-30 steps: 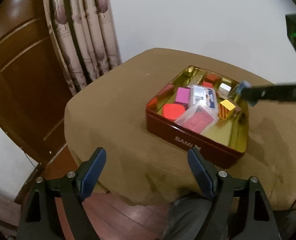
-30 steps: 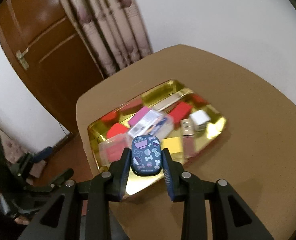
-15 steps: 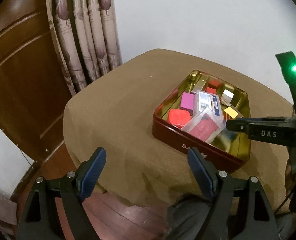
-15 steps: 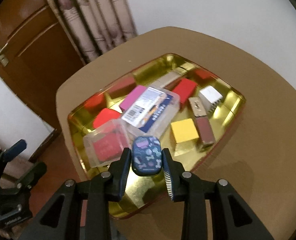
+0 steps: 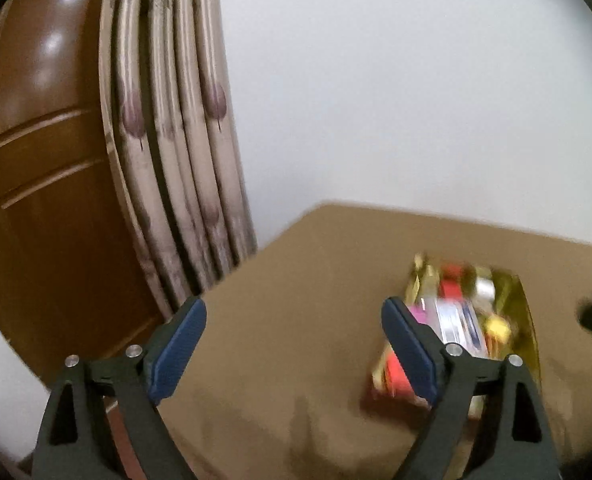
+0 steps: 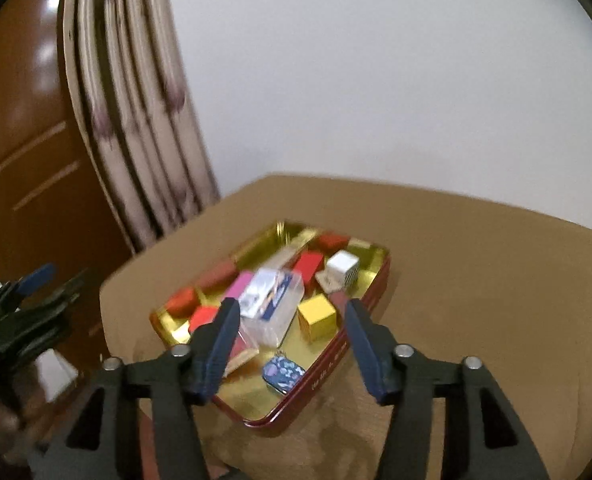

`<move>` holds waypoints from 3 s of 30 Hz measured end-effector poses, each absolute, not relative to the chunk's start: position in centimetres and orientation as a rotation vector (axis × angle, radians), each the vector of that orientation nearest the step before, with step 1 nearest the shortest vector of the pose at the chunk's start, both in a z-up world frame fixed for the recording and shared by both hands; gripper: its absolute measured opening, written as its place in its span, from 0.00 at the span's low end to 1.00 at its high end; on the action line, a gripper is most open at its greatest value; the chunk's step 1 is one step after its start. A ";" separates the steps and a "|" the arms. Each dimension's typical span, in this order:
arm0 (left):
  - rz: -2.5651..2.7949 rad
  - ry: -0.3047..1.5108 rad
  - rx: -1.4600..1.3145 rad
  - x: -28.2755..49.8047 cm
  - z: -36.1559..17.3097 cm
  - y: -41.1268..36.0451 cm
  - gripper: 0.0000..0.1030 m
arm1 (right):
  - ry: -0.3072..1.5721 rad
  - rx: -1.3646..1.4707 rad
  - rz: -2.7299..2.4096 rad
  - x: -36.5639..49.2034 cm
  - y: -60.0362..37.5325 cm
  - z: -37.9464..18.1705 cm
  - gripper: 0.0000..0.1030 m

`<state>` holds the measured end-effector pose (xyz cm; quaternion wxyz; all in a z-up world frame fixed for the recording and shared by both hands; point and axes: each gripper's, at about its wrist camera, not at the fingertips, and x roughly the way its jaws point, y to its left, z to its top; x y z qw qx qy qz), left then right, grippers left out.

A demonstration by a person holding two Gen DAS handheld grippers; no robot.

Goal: Organize rigid objects

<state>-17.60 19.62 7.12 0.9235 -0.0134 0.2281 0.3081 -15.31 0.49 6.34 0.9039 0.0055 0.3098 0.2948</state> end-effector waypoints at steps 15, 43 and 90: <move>0.608 0.558 -0.229 -6.3 0.5 25.2 0.83 | 0.703 0.033 0.568 -15.1 -1.7 4.9 0.55; 0.310 0.571 0.047 -13.9 5.9 11.8 0.95 | 0.564 0.045 0.280 -17.2 1.2 4.6 0.63; 0.301 0.646 -0.029 -14.1 5.1 14.3 0.99 | 0.498 -0.043 0.265 -19.7 2.8 6.7 0.68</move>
